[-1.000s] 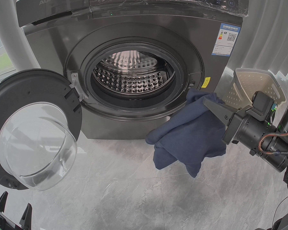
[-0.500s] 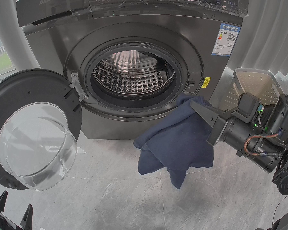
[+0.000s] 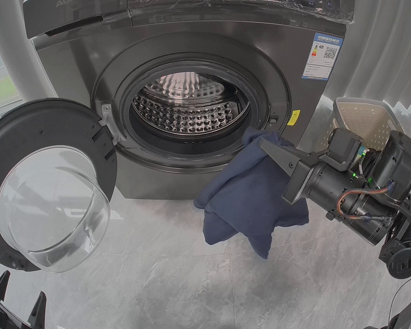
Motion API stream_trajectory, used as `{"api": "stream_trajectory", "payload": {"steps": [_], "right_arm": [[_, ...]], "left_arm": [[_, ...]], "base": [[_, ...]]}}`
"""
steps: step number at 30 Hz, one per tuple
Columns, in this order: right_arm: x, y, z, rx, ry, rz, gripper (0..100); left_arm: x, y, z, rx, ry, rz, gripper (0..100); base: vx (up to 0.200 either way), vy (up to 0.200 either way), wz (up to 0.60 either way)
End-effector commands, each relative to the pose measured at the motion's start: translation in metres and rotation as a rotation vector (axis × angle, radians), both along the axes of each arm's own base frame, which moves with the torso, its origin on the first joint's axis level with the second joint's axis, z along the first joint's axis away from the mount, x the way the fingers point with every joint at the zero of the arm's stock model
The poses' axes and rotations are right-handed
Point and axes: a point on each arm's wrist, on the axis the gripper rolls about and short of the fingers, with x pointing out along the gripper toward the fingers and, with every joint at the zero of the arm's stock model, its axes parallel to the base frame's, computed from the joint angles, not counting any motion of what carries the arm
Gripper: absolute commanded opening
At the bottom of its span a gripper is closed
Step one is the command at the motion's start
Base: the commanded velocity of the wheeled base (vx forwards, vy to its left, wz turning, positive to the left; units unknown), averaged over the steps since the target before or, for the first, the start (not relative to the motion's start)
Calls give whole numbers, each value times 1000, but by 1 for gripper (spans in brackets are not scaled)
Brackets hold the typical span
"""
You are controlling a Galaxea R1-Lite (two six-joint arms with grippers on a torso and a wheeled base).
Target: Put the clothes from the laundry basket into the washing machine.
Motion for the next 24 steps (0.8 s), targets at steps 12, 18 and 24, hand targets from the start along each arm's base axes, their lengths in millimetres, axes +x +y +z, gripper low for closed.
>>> {"api": "stream_trajectory", "payload": {"steps": [12,18,24], "right_arm": [[39,49,-3,69,-74,32,0],[48,58,0,90,-95,27,0],[48,58,-2,81,-88,28,0]], "left_arm": [[43,-11,41,-124,246,-501,100],[81,-20,68,-109,251,-627,100],[117,-45,76,-96,340,-793,100]], "base": [[0,0,0],[0,0,0],[0,0,0]]}}
